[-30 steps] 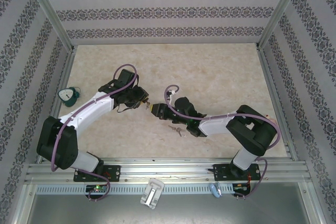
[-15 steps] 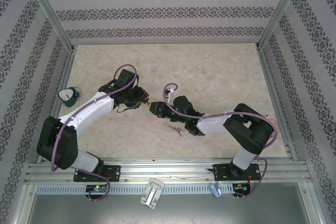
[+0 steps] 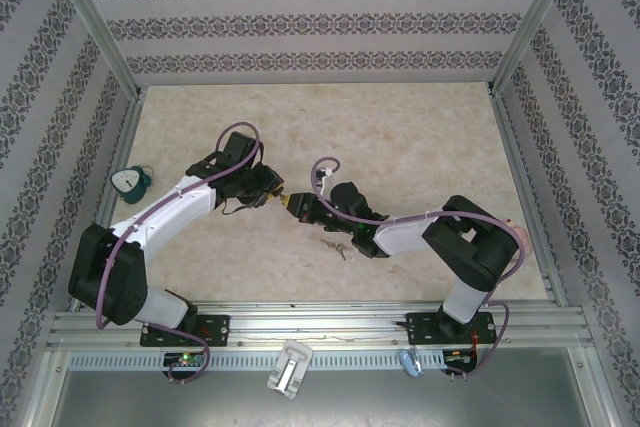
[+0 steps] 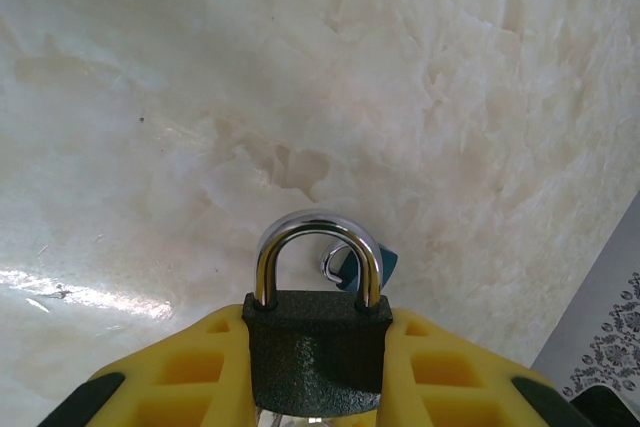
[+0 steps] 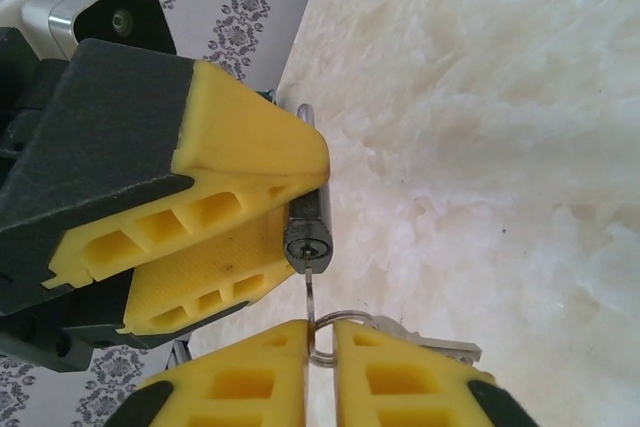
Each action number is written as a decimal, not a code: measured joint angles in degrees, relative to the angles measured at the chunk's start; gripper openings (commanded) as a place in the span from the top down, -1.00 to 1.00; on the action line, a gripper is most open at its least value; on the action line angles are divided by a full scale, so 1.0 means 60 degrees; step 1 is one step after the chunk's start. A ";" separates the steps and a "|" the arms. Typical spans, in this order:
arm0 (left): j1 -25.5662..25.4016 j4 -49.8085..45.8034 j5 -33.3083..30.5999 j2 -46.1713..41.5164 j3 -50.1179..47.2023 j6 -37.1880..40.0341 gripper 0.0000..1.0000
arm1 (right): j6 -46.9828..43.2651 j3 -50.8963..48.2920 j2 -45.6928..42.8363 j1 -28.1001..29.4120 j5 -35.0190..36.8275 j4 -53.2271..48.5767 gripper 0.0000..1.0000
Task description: Unlock with the key
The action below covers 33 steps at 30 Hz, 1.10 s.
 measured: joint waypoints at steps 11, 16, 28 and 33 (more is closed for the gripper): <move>-0.0018 0.0087 0.0025 0.0000 -0.0062 0.0000 0.73 | 0.0066 0.0237 0.0124 -0.0022 -0.0007 -0.0051 0.92; -0.0015 0.0219 -0.0153 0.0000 -0.0069 -0.0004 0.75 | 0.0029 0.0506 0.0259 -0.0066 -0.0051 -0.0291 0.92; -0.0015 0.0233 -0.0321 -0.0036 -0.0120 0.0000 0.75 | -0.0040 0.0641 0.0379 -0.0066 -0.0076 -0.0368 0.87; -0.0015 0.0692 -0.0288 -0.0291 -0.0554 -0.0047 0.74 | -0.0109 0.0608 0.0375 -0.0066 -0.0106 -0.0404 0.77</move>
